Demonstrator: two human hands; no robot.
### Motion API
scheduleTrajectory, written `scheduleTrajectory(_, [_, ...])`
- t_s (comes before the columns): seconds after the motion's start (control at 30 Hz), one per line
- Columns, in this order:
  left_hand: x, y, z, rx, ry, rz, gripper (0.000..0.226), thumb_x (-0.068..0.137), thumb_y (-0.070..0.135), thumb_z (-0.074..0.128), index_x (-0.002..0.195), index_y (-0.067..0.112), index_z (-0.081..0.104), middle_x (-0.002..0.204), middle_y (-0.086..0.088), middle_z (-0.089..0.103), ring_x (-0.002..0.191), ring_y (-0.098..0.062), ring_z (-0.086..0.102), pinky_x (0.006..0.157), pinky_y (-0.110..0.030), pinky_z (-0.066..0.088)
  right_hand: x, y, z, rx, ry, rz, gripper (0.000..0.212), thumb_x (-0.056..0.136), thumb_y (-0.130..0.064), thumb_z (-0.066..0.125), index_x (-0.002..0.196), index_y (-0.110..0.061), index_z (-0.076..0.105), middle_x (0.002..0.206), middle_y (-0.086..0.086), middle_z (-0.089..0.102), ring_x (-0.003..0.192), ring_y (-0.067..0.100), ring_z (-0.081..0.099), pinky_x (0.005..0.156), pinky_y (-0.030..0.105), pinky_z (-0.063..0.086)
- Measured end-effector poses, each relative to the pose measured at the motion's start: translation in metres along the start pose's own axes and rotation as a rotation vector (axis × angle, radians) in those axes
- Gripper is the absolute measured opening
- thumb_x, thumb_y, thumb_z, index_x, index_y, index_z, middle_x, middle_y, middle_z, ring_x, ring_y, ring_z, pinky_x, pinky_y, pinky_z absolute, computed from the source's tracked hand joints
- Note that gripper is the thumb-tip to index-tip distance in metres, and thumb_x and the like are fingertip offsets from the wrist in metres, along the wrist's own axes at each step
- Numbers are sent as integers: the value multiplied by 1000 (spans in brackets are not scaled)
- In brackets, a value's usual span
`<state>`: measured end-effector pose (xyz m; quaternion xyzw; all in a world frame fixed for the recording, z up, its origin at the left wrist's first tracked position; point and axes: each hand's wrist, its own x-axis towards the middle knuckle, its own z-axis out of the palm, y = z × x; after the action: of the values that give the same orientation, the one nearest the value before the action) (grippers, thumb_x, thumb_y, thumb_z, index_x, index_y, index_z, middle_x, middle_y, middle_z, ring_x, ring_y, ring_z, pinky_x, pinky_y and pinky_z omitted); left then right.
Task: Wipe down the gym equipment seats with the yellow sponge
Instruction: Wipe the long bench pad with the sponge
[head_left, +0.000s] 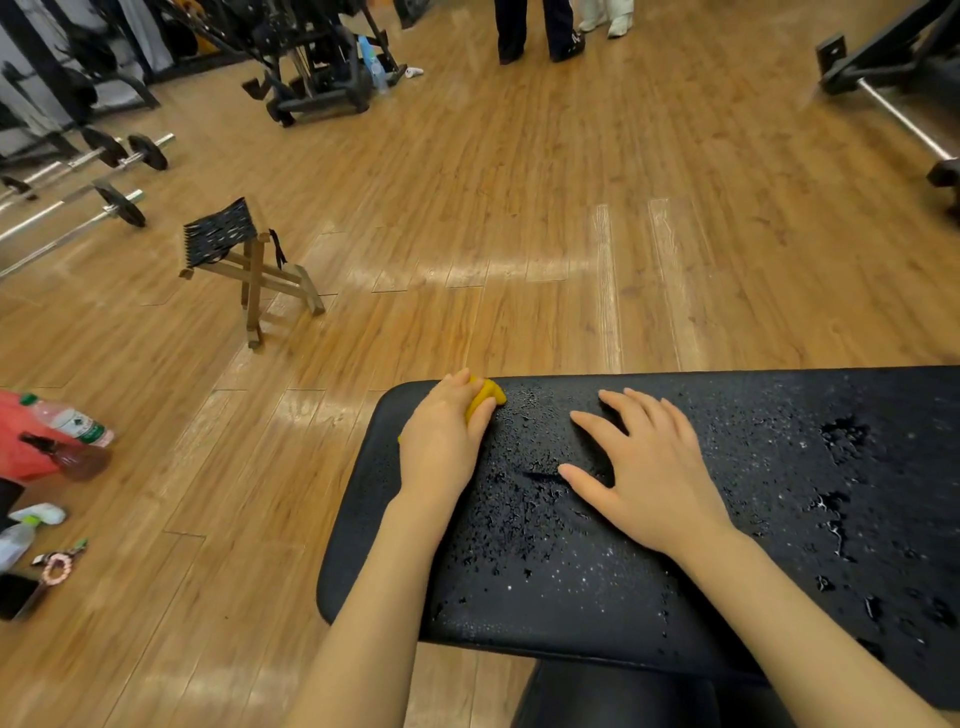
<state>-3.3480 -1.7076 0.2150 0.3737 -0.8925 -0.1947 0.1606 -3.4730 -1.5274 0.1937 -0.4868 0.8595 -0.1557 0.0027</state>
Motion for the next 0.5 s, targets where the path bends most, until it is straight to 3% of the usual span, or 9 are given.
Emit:
scheduleTrajectory(0.13, [-47, 0, -5, -31, 52, 32, 29, 95, 29, 59, 122, 23, 66, 141, 5, 52, 134, -13, 43, 104, -23, 31, -1, 0, -1, 4, 2, 3, 66, 85, -70, 31, 133, -31, 53, 142, 3, 47, 137, 25, 34, 116, 46, 18])
scheduleTrajectory(0.23, [-70, -6, -2, 24, 89, 65, 30, 91, 25, 65, 122, 21, 67, 137, 4, 56, 130, -14, 48, 103, -27, 35, -1, -1, -1, -4, 5, 3, 66, 85, -69, 31, 134, -31, 54, 142, 4, 48, 137, 26, 35, 115, 47, 19])
scheduleTrajectory(0.5, [9, 16, 10, 21, -8, 59, 37, 98, 25, 55, 134, 19, 56, 147, 3, 46, 138, -13, 37, 106, -23, 22, 0, -2, -1, 1, 5, 3, 66, 85, -69, 31, 133, -30, 54, 142, 5, 47, 137, 26, 34, 115, 49, 19])
